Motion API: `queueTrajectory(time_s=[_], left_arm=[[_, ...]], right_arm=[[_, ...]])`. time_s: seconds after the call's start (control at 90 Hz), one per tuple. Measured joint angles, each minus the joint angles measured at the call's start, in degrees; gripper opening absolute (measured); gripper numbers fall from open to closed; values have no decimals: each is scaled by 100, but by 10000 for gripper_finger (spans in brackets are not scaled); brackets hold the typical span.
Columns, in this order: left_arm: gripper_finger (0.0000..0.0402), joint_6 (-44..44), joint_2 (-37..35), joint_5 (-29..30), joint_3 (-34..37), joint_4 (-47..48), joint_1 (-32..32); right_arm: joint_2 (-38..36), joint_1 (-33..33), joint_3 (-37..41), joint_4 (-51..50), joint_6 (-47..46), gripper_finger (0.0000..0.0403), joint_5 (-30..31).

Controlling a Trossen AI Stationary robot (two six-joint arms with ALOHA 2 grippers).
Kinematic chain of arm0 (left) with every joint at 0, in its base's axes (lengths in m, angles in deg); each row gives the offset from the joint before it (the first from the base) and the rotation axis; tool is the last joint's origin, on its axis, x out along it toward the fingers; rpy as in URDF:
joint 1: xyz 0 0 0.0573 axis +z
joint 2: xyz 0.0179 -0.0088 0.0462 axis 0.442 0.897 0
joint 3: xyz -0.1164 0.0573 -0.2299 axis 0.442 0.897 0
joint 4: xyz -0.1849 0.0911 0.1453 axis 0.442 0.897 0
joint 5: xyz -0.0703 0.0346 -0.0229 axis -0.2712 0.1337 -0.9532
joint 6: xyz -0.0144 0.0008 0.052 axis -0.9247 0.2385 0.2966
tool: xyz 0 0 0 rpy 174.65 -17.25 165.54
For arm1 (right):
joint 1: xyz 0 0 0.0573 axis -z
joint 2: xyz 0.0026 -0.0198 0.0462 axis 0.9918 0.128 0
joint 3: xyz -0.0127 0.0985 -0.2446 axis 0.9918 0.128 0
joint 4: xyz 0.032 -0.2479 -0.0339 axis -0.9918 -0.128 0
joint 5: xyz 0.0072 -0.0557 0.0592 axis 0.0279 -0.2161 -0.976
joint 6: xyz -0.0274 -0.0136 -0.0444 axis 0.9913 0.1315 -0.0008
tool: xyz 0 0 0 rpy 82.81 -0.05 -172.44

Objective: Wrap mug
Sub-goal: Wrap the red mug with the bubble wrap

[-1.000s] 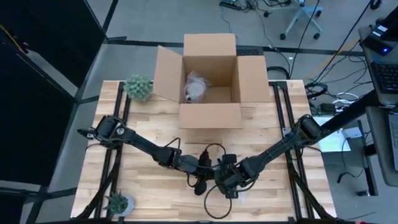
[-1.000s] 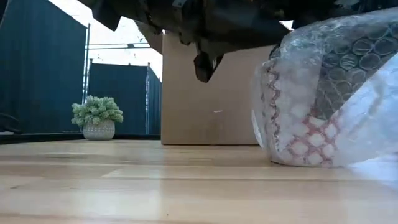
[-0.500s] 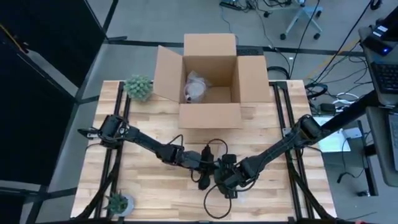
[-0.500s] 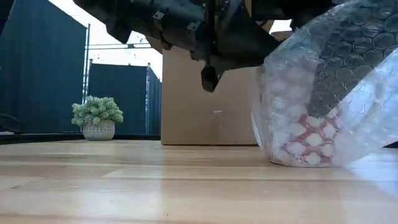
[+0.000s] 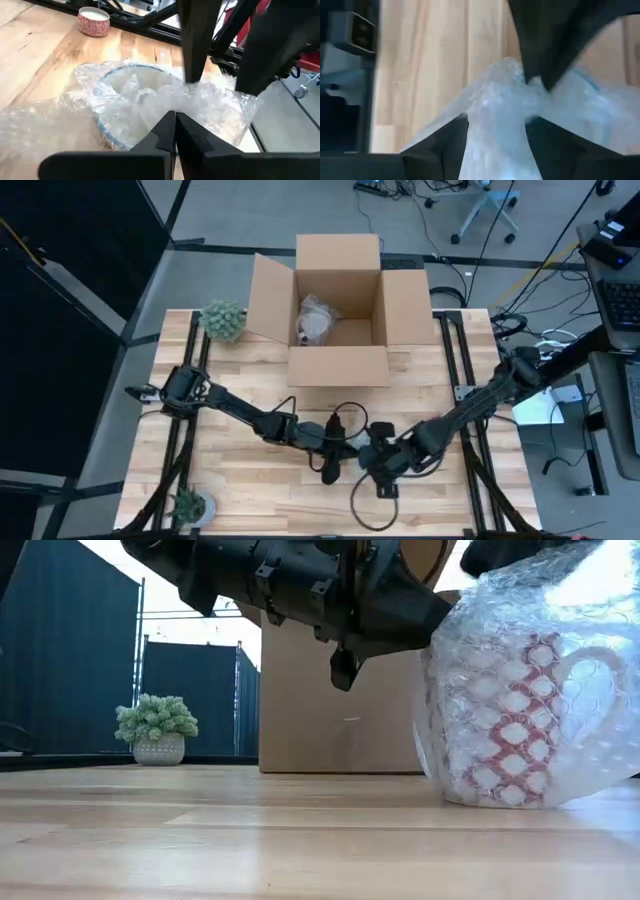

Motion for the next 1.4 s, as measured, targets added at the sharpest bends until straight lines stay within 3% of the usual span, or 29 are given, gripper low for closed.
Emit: queueTrajectory(time_s=[0.1, 0.222, 0.311, 0.633, 0.978, 1.167, 1.4], left_arm=[[1, 0, 5, 7, 4, -14, 0], [1, -4, 8, 9, 15, -94, 0], [1, -4, 9, 13, 15, -95, 2], [1, -9, 9, 13, 20, -103, 2], [1, -4, 7, -9, 26, -81, -28], [1, -4, 12, 5, 20, -118, -15], [1, -4, 12, 15, 26, -115, -18]], right_arm=[[-330, 15, -1, -183, -214, 185, 105], [-403, 97, -5, -177, -404, 185, 967], [-247, 259, -5, -338, -574, 185, 1200], [703, 817, -7, -628, -641, 185, 1200], [1544, 882, -49, -605, -506, 185, 969], [1021, 876, 35, -770, -397, 185, 721], [-203, 516, 28, -1028, -275, 185, 705]])
